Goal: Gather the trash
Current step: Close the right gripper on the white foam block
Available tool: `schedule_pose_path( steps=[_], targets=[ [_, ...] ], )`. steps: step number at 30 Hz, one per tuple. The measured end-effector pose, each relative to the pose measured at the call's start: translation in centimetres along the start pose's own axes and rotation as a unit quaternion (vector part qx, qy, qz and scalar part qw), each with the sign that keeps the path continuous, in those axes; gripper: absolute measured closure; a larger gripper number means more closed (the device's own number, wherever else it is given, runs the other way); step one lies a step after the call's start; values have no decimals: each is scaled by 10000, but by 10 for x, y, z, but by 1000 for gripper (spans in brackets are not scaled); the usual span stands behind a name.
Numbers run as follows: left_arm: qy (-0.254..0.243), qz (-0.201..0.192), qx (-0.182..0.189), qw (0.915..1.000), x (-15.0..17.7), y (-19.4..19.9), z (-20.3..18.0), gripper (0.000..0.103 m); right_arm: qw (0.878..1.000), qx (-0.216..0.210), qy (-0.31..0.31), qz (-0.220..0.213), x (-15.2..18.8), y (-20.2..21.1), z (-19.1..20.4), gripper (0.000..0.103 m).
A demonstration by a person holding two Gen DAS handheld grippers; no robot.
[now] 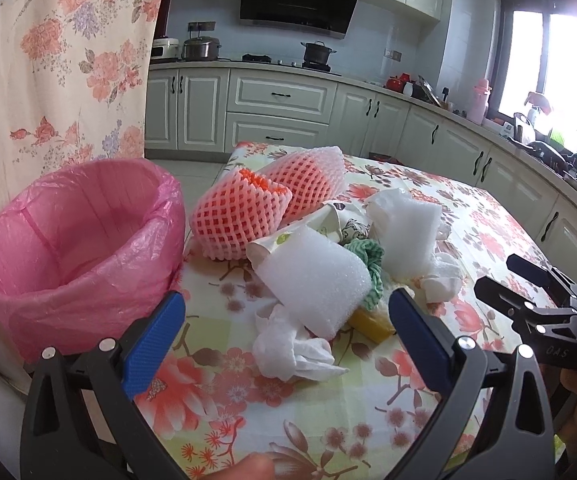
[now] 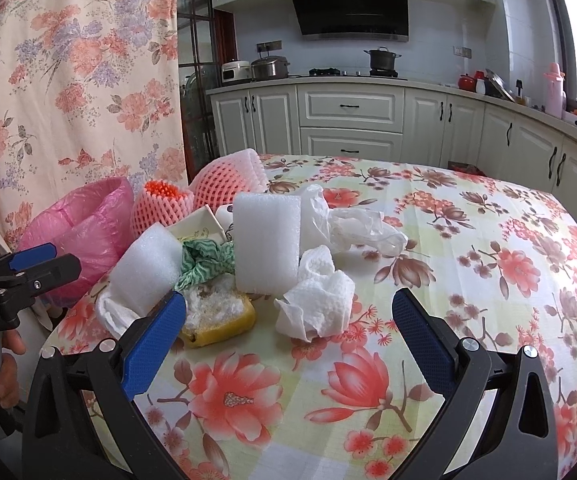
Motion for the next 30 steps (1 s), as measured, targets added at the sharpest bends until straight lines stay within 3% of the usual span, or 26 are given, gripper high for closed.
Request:
schedule_pose_path(
  steps=[3, 11, 16, 30],
  targets=[
    [-92, 47, -79, 9999, 3, -5, -1, 5, 9999, 23, -97, 135, 3, -7, -8, 7],
    [65, 188, 163, 9997, 4, -25, -4, 6, 9991, -28, -131, 404, -4, -27, -13, 7],
    [78, 419, 375, 9984, 6, -45, -10, 21, 9985, -134, -76, 525, -19, -45, -10, 7],
    [250, 736, 746, 9942, -4, -79, -19, 21, 9958, -440, 209, 771, -43, -81, 10, 17]
  ],
)
Point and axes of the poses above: each gripper's, at about its wrist camera, not at the fingertips, and y roughly against the way its jaws point, z to its left, x to its underside, the point moved 9 cm from there along -y, roughly the way its jaws point, and after that the axes turned 2 degrees about y, right-handed, at the moved point
